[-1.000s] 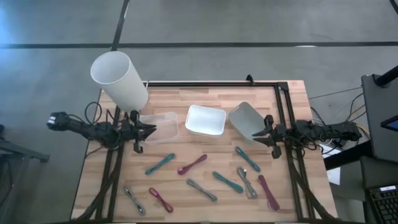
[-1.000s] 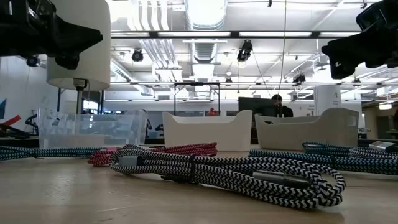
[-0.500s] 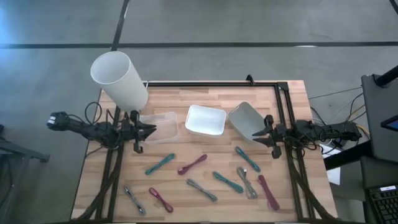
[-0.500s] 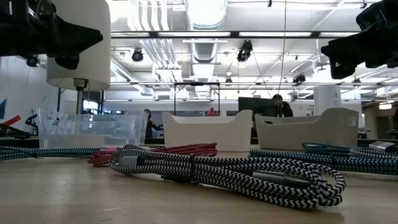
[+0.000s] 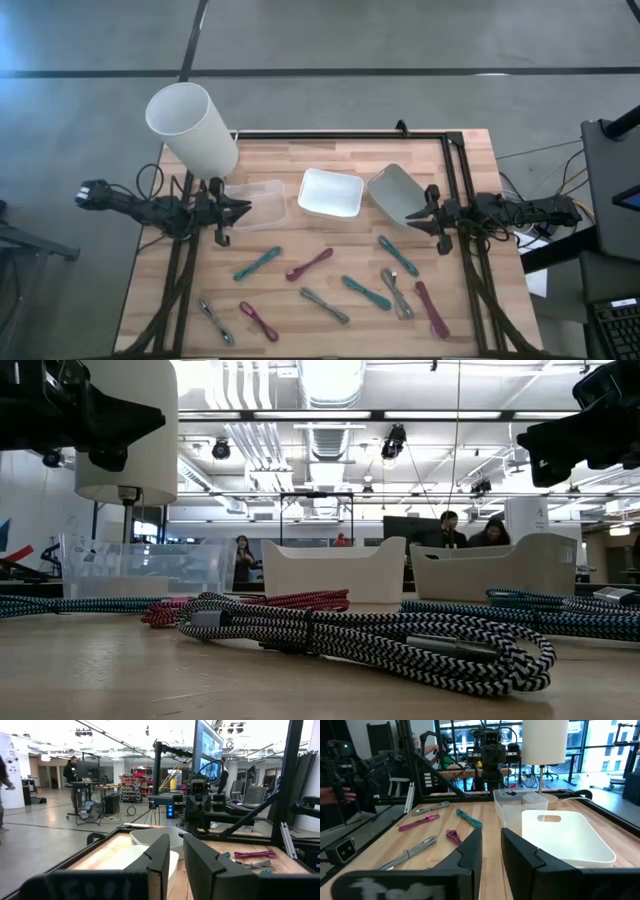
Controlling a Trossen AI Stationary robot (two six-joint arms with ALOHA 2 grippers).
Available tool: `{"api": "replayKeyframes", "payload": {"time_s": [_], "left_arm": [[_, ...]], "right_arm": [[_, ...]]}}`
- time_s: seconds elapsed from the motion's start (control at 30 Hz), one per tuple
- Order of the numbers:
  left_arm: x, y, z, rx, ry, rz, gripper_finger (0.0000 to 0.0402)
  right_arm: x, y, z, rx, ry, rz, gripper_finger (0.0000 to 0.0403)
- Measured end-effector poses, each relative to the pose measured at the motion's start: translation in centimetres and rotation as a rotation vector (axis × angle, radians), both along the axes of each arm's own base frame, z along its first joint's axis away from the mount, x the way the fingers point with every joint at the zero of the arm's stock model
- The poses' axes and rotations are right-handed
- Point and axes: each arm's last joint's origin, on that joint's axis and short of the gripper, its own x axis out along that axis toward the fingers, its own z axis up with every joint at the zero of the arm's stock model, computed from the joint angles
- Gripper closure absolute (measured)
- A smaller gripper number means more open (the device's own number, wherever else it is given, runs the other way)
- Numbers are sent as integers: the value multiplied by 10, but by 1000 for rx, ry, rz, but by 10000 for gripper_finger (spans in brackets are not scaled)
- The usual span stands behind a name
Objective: Pick & Place USB Port
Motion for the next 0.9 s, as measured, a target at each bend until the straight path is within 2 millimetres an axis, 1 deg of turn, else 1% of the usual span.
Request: {"api": "replayKeyframes", "payload": {"time_s": [0.17,0.5,0.6,0.8,0.9], "left_arm": [[0,0,0,1,0,0,342],[0,0,0,-3,-1,0,342],[0,0,0,0,-1,0,342],[0,0,2,-3,-16,4,342],[0,0,2,-65,-33,-12,342]], "right_arm": [[0,0,2,-49,-26,-8,325],[0,0,2,-25,-19,-7,314],[0,0,2,15,-17,-6,315],[0,0,5,8,-53,-7,325],[0,0,5,5,-57,-8,331]]}}
